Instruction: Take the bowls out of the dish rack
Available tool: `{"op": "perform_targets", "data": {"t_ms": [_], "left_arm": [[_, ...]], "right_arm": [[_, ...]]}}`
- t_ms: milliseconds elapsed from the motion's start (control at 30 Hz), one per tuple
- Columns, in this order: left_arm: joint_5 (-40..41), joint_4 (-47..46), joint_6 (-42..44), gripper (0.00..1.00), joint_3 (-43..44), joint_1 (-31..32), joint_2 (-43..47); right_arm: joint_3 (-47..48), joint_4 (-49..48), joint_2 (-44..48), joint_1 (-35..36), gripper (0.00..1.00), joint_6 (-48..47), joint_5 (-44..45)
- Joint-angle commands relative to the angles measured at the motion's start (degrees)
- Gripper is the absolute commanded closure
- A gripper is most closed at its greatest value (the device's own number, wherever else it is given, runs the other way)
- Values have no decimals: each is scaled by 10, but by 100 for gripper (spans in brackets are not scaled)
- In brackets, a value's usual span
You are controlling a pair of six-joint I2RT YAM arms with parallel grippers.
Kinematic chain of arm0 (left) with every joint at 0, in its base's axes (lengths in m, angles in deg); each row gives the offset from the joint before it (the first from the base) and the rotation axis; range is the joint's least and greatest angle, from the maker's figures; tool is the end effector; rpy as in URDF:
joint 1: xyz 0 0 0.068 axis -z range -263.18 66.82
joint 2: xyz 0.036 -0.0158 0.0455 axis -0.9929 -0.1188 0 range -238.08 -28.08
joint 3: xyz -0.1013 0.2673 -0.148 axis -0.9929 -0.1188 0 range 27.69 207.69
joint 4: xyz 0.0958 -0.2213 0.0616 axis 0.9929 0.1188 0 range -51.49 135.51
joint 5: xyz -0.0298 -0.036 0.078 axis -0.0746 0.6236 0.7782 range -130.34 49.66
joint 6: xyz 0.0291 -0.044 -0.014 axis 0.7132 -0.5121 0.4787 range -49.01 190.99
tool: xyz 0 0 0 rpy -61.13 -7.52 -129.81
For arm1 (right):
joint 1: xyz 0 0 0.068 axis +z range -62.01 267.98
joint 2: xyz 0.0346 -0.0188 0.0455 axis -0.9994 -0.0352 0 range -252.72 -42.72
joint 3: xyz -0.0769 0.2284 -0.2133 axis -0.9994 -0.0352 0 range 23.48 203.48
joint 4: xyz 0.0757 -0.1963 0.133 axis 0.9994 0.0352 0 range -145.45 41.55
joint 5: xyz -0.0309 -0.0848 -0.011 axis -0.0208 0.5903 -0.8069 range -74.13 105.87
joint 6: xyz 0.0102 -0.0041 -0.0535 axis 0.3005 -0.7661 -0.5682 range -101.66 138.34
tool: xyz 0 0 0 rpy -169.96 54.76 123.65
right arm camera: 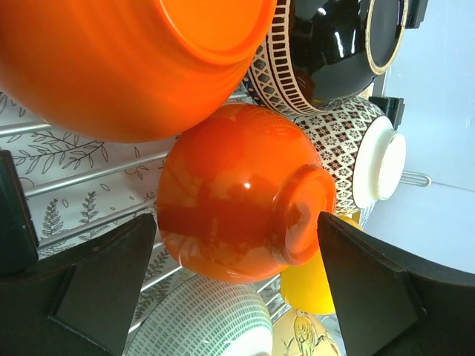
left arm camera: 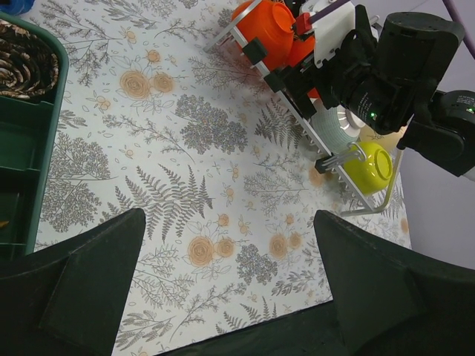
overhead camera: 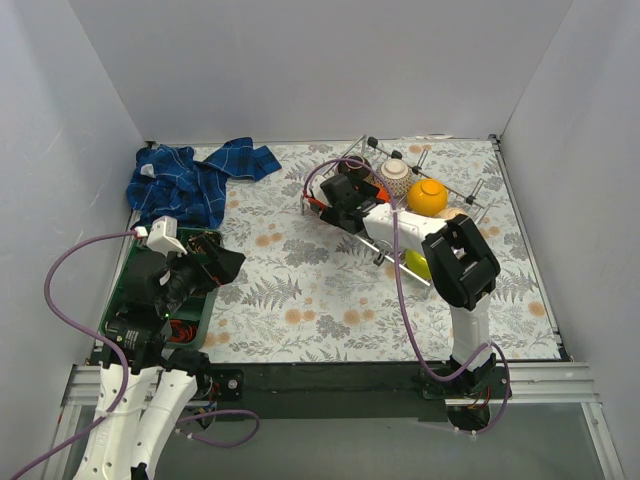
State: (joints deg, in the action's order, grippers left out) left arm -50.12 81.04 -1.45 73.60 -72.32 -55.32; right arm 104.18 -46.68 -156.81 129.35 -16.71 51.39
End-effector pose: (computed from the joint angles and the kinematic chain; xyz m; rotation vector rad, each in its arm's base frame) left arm 0.0393 -0.0139 0.3439 -0.9994 1.9115 -1.0697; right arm 0.3530 0.2826 0.2535 -1.1157 1.9231 -0.6502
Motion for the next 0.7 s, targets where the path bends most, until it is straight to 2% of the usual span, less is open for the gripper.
{"op": "perform_targets", "data": {"t_ms": [0,367,667], "left_arm": [[8,12,8,2,19,2,4],[13,13,13,2,27,2,-6],[20,5,14,2,31,2,-8]], "right_arm": [[-30,25,-30,-2,1,-8,-46],[-42,27,-56,-4,3,-14,-41],[-47,14,-26,6,21,-8,-17]]}}
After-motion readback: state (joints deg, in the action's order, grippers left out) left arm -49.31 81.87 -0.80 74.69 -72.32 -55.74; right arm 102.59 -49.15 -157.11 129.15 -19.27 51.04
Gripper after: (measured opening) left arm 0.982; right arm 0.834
